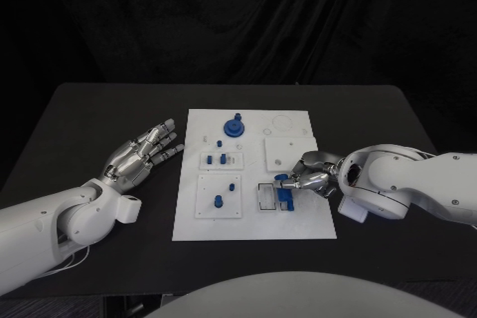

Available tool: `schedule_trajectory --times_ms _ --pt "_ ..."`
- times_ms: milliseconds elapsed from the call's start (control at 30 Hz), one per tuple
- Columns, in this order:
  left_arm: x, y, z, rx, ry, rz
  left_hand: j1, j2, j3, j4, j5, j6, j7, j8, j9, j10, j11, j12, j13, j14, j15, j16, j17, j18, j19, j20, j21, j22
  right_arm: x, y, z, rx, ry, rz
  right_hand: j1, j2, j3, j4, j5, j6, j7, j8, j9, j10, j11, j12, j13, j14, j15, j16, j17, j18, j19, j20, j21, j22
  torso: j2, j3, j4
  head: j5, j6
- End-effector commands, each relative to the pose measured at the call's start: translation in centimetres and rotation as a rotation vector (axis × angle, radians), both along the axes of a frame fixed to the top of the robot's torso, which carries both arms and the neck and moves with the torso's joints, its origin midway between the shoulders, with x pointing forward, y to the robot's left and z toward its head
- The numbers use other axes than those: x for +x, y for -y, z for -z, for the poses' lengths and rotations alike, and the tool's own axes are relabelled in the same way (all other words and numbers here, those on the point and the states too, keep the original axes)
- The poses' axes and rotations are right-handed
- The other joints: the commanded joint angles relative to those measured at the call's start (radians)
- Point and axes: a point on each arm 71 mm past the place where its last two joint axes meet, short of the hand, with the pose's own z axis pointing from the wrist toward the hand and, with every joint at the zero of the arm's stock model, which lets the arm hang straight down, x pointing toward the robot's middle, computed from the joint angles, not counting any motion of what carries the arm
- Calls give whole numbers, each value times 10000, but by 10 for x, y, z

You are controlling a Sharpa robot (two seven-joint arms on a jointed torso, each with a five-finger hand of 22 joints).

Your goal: Assemble the parts on the task board

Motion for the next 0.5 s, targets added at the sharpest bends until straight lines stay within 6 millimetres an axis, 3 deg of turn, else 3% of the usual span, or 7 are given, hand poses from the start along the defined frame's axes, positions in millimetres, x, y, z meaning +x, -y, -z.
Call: schedule_trajectory --times_ms 33,300,500 --pt "0 2 -2 -275 165 57 128 -21 64 -26 91 6 47 2 6 -26 1 4 -5 -4 75 17 5 111 35 38 51 -19 -2 -4 5 16 -617 -318 119 340 1466 -1358 -387 -116 -2 81 -11 1101 -3 27 2630 874 58 -46 1569 108 581 90 -43 2281 4 6 -2 17 -1" --pt "-1 1 -1 -268 154 52 189 -28 85 -51 170 5 45 1 6 -26 3 8 -4 -4 77 18 5 109 34 39 55 -24 -2 -12 8 -48 -841 -632 -408 398 1215 -907 -1799 -190 28 140 -26 1101 27 27 2630 870 86 -49 1543 112 575 118 -62 2276 4 8 -10 50 -1" --pt "-1 2 -1 -276 143 72 236 -33 102 -72 231 -1 43 0 5 -31 3 2 -5 -6 78 17 4 108 33 39 57 -30 -2 -16 10 -125 -1019 -869 -584 385 1074 -723 -2280 -228 47 149 -50 1101 42 27 2630 865 99 -57 1516 118 567 129 -82 2269 1 4 4 73 -1"
